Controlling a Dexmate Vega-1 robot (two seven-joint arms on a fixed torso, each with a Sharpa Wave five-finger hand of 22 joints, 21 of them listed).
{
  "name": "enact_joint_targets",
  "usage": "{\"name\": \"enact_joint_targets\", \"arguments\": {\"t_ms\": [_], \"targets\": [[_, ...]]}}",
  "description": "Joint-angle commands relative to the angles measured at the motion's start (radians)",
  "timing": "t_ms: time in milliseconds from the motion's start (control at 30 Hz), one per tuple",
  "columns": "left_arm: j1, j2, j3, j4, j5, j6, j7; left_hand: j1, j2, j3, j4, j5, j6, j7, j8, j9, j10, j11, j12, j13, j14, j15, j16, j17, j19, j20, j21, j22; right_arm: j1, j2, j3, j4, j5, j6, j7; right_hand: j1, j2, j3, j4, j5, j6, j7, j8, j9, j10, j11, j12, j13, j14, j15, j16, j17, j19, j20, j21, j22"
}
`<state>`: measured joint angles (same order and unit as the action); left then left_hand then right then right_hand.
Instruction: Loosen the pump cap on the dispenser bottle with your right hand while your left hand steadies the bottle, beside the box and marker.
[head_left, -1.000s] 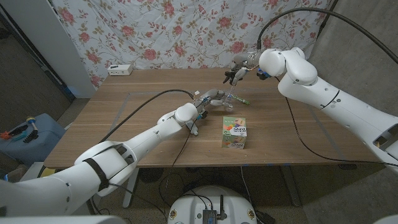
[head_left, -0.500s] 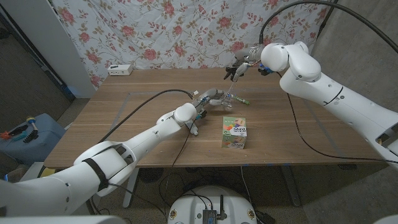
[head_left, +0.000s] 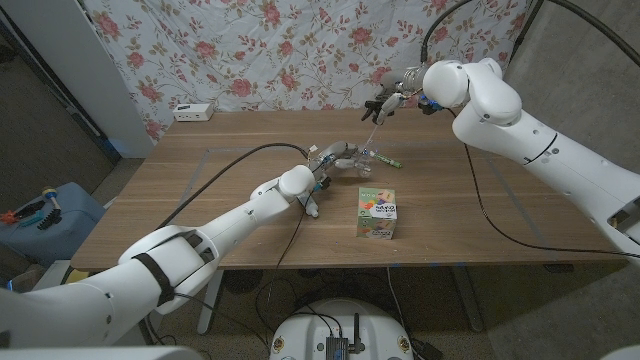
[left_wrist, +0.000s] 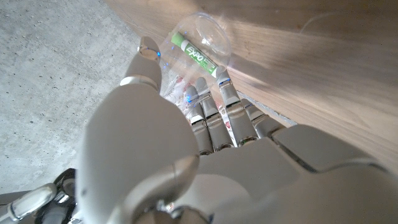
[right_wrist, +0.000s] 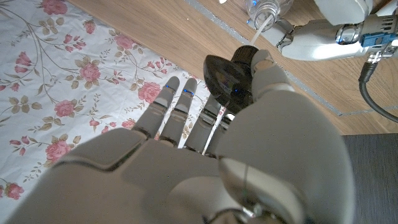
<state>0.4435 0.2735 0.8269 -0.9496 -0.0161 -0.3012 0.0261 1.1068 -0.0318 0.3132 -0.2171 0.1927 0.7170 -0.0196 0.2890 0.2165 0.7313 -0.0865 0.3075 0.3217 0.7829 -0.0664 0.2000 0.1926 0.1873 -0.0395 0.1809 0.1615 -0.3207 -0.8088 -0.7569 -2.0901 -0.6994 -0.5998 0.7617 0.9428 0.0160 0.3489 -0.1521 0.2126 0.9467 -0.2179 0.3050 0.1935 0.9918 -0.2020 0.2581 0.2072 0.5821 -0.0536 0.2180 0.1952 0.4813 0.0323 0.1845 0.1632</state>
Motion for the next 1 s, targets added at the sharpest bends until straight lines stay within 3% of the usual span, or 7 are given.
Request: {"name": "enact_joint_targets", "arguments": {"t_ms": [33, 1000], "targets": [[0.004, 0.008, -0.004, 0.004, 0.008, 0.001, 0.02, -0.084, 0.127, 0.069, 0.059, 0.005, 0.086, -0.026, 0.006, 0.004, 0.064, -0.056, 0.003, 0.225, 0.015, -0.095, 0.007, 0.005, 0.005, -0.063, 0.001, 0.002, 0.018, -0.003, 0.005, -0.016, -0.006, -0.016, 0.011, 0.005, 0.001, 0.005, 0.0, -0.002, 0.011, -0.002, -0.001, 0.005, 0.019, -0.008, 0.004, 0.002, 0.01, -0.163, -0.003, 0.002, 0.002, 0.004, -0.001, 0.002], [0.054, 0.046, -0.022, -0.077, 0.029, 0.071, 0.097, -0.084, 0.124, 0.071, 0.059, 0.005, 0.087, -0.026, 0.005, 0.005, 0.064, -0.057, 0.001, 0.225, 0.015, -0.096, 0.004, 0.002, 0.007, -0.063, 0.001, 0.002, 0.019, -0.029, 0.06, -0.08, 0.076, -0.012, -0.006, 0.007, 0.005, -0.002, 0.001, -0.005, 0.016, -0.002, -0.006, 0.006, 0.025, -0.008, -0.002, 0.003, 0.012, -0.163, -0.001, 0.006, -0.005, 0.009, -0.002, 0.002]]}}
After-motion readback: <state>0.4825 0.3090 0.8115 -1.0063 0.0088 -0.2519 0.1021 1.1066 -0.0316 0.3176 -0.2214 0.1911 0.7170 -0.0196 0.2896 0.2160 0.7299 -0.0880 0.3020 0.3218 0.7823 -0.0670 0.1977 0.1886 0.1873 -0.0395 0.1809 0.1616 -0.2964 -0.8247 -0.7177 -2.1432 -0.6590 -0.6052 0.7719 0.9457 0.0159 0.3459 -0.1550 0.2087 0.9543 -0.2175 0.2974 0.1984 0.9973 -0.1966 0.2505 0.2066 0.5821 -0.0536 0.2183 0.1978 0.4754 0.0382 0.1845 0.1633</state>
